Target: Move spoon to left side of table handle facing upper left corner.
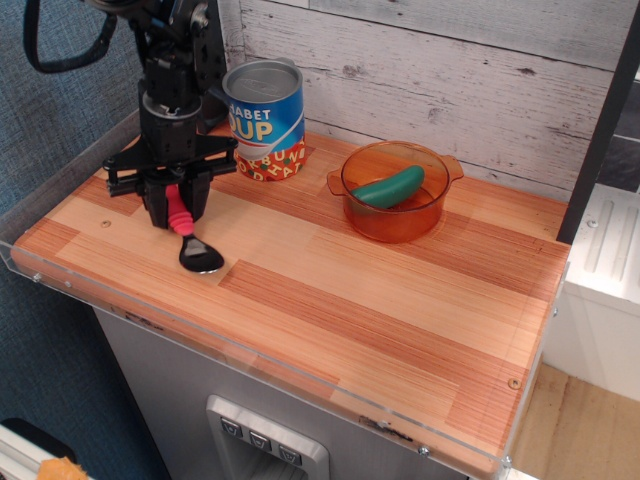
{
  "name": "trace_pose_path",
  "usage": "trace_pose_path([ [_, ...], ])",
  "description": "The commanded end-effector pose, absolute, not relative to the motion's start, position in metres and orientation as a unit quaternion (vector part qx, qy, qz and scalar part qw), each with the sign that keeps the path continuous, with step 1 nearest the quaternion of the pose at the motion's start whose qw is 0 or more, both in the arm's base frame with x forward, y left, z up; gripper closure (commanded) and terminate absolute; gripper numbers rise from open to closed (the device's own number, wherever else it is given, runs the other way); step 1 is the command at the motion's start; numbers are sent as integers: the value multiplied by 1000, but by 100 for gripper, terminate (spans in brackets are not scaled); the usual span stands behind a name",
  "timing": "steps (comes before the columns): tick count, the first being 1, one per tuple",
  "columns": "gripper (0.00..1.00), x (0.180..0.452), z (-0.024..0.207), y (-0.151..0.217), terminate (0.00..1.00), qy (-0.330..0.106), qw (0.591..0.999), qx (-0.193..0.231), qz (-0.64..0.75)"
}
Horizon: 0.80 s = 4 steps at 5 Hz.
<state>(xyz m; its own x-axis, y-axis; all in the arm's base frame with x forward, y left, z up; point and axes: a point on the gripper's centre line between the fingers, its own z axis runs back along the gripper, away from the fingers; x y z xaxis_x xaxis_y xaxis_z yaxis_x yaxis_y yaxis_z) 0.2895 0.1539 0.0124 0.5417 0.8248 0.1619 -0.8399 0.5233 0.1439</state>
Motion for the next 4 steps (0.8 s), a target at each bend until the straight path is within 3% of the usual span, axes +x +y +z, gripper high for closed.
trace_pose_path([
  [1,0,284,23,146,0,-52,888,79,449],
  [3,0,283,33,147,0,-51,898,73,430],
  [4,0,285,46,142,0,-57,903,90,416],
])
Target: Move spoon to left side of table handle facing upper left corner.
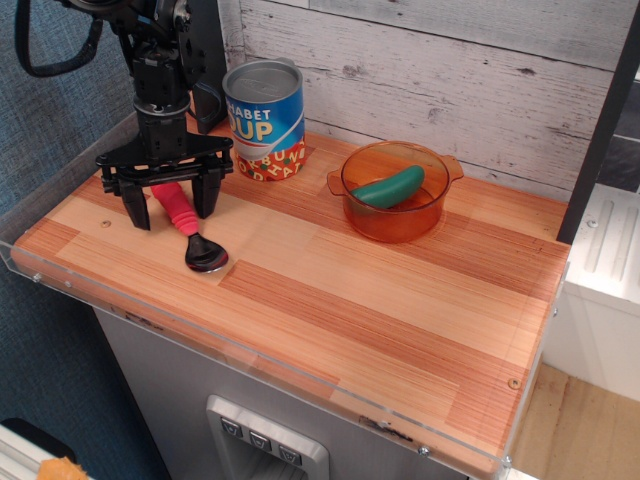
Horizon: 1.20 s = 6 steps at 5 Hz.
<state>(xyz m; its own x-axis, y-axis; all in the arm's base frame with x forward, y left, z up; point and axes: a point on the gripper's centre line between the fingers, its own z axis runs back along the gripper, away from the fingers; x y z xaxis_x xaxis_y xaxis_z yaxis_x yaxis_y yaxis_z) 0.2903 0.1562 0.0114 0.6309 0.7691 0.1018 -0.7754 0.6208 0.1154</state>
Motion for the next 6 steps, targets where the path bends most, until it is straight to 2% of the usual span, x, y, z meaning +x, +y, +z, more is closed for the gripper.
trace_pose_path([
  [1,0,287,65,134,0,-68,913,93,392],
  [2,0,287,89,124,0,-70,944,106,306],
  [4,0,276,120,111,0,-59,977,138,152],
  [6,0,244,149,115,0,-16,989,142,44],
])
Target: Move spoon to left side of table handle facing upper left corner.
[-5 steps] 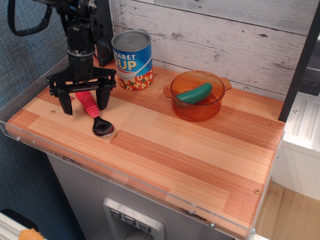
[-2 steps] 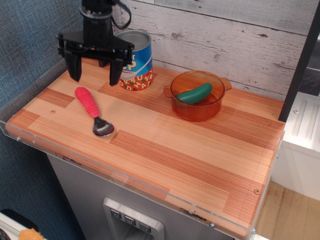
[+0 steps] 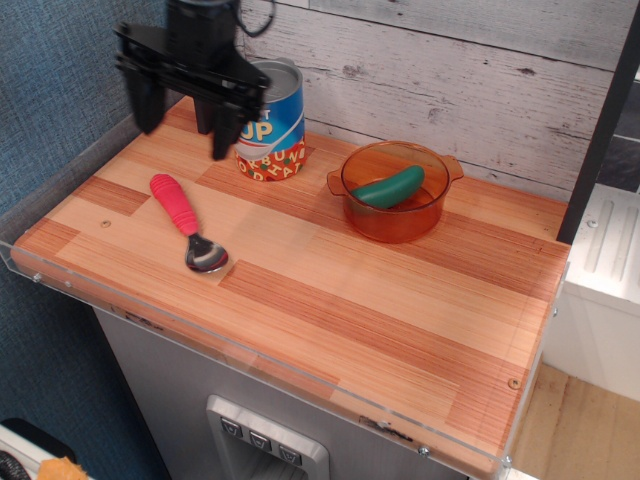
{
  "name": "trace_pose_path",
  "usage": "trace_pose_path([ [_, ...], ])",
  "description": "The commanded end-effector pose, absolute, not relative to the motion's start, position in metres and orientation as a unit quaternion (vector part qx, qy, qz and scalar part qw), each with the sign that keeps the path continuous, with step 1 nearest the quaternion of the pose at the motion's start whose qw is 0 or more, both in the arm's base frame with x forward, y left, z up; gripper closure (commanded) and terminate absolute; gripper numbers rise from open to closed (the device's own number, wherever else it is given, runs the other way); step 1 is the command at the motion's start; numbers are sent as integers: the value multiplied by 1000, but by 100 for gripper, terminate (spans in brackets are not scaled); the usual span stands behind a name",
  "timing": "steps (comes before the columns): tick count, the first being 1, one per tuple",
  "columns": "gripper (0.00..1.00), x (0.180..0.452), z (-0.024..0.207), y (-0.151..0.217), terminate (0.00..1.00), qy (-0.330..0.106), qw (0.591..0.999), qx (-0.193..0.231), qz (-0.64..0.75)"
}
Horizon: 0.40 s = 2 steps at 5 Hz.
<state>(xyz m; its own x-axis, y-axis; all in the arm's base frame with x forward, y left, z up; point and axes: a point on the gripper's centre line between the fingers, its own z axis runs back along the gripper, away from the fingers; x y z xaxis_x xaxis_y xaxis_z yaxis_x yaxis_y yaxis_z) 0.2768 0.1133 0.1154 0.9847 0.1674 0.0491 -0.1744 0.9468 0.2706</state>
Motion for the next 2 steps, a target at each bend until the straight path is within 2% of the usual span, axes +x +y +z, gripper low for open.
trace_pose_path([
  [1,0,244,149,115,0,-16,989,142,44],
  [2,0,244,149,115,100,-16,989,142,44],
])
